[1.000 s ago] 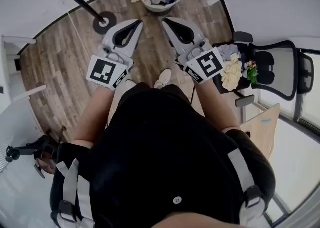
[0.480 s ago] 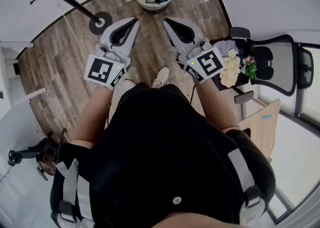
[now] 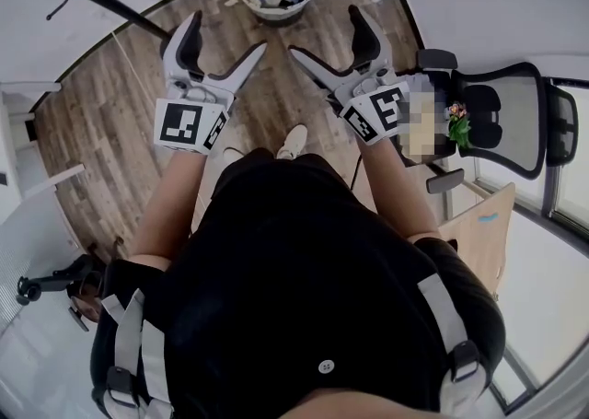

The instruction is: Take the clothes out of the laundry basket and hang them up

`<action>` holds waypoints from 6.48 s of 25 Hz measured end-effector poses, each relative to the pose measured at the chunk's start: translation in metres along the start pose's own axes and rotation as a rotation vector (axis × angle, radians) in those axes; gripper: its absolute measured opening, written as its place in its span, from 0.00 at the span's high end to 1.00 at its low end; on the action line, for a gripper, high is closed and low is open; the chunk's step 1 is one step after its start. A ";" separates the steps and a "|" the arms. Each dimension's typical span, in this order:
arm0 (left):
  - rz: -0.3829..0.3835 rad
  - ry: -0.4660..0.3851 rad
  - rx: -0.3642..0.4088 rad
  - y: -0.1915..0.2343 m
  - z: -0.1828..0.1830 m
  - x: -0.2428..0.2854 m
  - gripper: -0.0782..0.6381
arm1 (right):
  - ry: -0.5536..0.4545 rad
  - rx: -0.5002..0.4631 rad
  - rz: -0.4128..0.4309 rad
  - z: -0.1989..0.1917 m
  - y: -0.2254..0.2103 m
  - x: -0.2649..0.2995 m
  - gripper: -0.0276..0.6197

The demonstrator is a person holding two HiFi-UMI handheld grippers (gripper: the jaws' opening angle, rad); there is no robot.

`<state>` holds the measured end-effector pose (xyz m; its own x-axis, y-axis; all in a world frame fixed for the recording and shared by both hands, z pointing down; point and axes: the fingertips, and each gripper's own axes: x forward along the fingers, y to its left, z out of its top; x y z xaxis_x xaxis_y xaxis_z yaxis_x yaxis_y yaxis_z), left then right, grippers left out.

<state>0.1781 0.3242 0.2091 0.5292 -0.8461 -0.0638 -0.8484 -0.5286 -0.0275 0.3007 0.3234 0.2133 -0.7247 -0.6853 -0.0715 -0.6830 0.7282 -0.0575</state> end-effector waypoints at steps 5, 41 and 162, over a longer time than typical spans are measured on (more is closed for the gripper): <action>0.007 0.005 0.006 -0.016 -0.003 0.037 0.22 | 0.006 -0.003 -0.009 0.001 -0.042 -0.013 0.18; -0.173 0.059 -0.061 0.216 -0.072 0.311 0.24 | 0.153 0.003 -0.106 -0.061 -0.246 0.265 0.22; 0.097 0.991 -0.416 0.419 -0.704 0.580 0.87 | 0.901 0.433 -0.304 -0.650 -0.558 0.480 0.89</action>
<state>0.1371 -0.4359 0.8629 0.3913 -0.4656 0.7938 -0.9160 -0.2798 0.2875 0.2747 -0.4166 0.8581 -0.4491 -0.4620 0.7648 -0.8857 0.3427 -0.3131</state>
